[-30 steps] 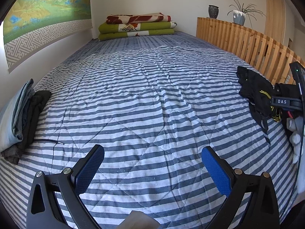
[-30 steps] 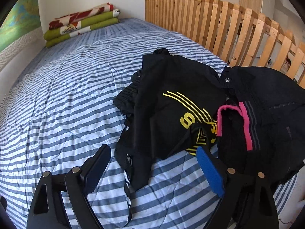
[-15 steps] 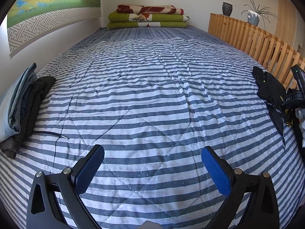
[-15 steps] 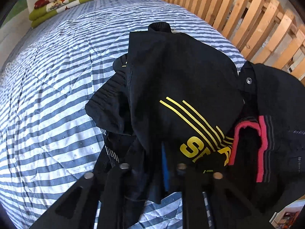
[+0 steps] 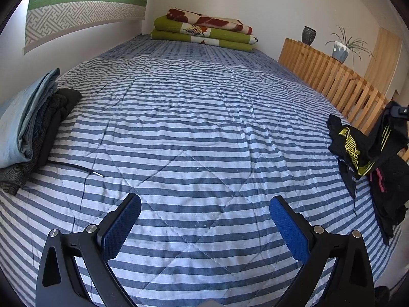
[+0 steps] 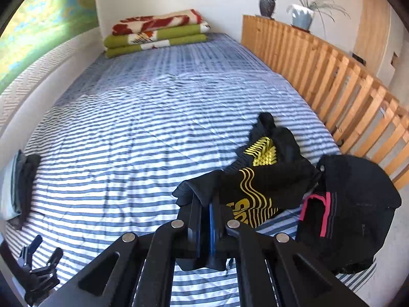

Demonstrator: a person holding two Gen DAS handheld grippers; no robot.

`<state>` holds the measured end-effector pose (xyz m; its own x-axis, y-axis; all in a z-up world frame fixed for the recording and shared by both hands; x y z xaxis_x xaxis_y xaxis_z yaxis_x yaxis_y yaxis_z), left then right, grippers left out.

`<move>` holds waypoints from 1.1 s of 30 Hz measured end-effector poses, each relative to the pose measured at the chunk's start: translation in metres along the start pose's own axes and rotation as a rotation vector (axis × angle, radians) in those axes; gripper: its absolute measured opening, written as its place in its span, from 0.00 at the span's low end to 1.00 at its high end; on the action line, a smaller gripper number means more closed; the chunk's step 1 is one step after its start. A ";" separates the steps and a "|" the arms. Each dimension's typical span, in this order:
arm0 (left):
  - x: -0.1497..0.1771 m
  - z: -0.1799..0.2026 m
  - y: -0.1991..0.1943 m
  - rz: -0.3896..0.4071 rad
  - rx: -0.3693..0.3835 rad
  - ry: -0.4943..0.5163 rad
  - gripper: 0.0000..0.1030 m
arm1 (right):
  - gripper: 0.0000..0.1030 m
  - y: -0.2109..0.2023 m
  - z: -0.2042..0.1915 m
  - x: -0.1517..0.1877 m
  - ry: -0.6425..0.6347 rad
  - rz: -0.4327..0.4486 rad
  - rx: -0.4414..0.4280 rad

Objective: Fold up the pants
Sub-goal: 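Lift the black pants with the right tool while the left tool grasps the pants too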

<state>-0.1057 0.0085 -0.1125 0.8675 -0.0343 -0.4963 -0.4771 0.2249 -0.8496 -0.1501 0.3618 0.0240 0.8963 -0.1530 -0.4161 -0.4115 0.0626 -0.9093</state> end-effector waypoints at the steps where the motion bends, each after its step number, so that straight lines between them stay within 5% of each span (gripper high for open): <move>1: -0.001 -0.007 -0.003 0.009 0.000 -0.015 0.99 | 0.04 -0.014 -0.018 -0.001 -0.029 0.020 -0.021; 12: -0.007 -0.103 -0.036 0.090 -0.104 -0.153 0.99 | 0.04 -0.135 -0.179 -0.003 -0.276 0.167 -0.266; 17: -0.014 -0.150 -0.061 0.153 -0.168 -0.226 0.99 | 0.07 -0.129 -0.221 0.026 -0.362 0.095 -0.380; 19: -0.015 -0.162 -0.066 0.164 -0.164 -0.252 0.99 | 0.19 -0.106 -0.231 0.040 -0.413 0.009 -0.400; 22: -0.015 -0.168 -0.070 0.169 -0.150 -0.268 0.99 | 0.49 -0.074 -0.219 0.051 -0.381 -0.052 -0.352; 28: -0.010 -0.129 -0.045 0.089 -0.067 -0.187 0.99 | 0.51 0.005 -0.141 0.040 -0.229 -0.104 -0.178; 33: -0.001 -0.090 -0.017 0.009 -0.050 -0.105 0.99 | 0.52 0.102 -0.077 0.043 -0.043 -0.269 -0.116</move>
<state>-0.1110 -0.0826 -0.1136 0.8718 0.0702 -0.4848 -0.4892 0.1762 -0.8542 -0.1660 0.2853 -0.0864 0.9809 -0.1072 -0.1621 -0.1717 -0.0878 -0.9812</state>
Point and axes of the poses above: each gripper's, at about its wrist camera, not at the fingertips, and y roughly the way its jaws point, z to its right, x to its underside, the point moved 8 cm from there along y, roughly the way its jaws point, and after that the axes turned 13 degrees about -z, right-handed, at the moved point
